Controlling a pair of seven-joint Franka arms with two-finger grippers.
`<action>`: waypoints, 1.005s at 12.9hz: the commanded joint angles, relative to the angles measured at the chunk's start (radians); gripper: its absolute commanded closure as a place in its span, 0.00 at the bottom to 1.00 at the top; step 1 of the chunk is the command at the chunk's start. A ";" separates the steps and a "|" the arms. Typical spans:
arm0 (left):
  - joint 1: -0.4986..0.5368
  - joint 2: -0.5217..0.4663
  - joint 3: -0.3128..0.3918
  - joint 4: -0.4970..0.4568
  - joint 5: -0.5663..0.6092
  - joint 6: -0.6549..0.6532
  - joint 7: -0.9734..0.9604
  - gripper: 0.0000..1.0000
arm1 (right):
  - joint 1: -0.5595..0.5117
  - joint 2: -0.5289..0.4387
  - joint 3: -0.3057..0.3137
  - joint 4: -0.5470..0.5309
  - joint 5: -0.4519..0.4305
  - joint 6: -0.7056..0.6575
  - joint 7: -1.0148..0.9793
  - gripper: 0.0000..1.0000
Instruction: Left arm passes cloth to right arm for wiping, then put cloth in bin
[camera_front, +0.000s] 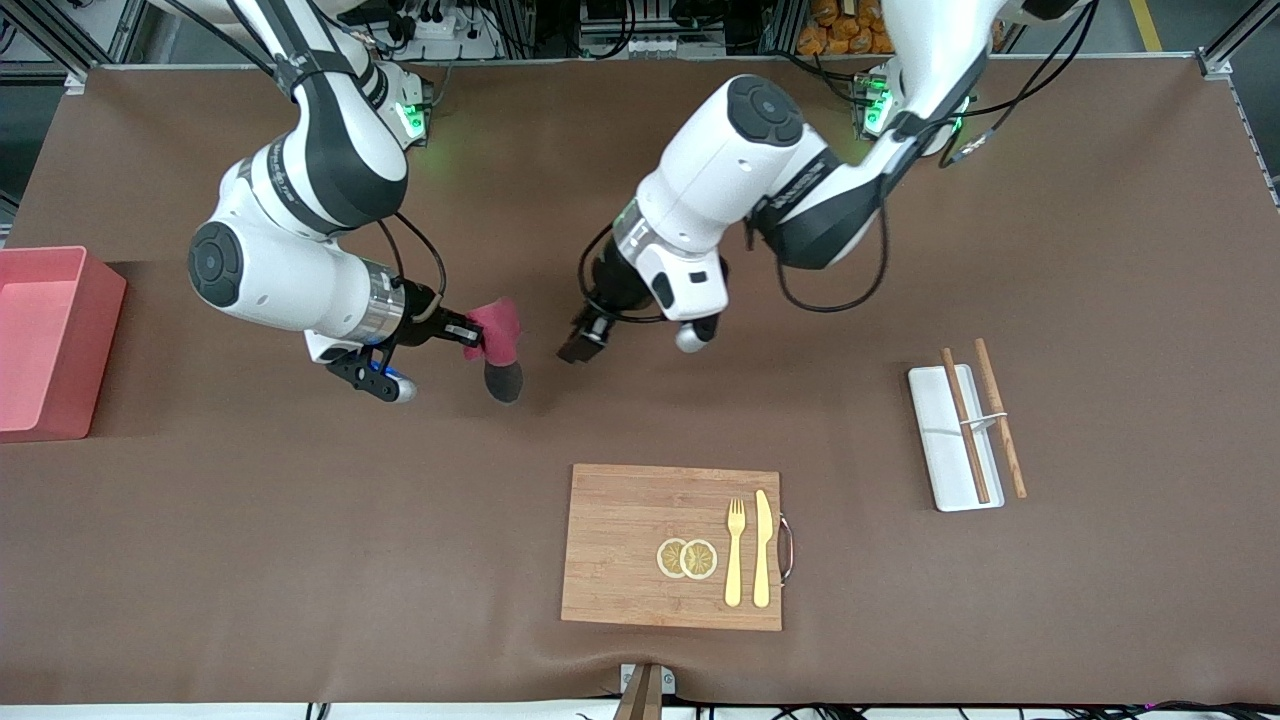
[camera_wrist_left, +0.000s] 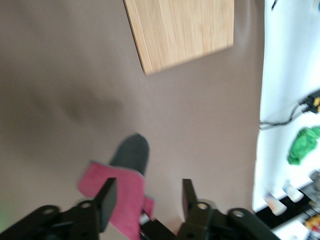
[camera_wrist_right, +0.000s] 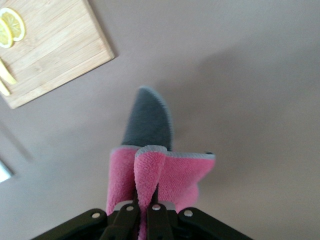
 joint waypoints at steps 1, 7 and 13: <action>0.060 -0.094 0.000 -0.019 0.022 -0.203 0.147 0.00 | -0.042 0.019 0.003 -0.005 -0.153 0.000 -0.154 1.00; 0.254 -0.207 -0.002 -0.024 0.020 -0.550 0.662 0.00 | -0.242 0.191 0.002 -0.018 -0.235 -0.008 -0.417 1.00; 0.409 -0.287 -0.003 -0.024 0.020 -0.734 1.051 0.00 | -0.499 0.305 0.003 -0.032 -0.396 0.095 -0.758 1.00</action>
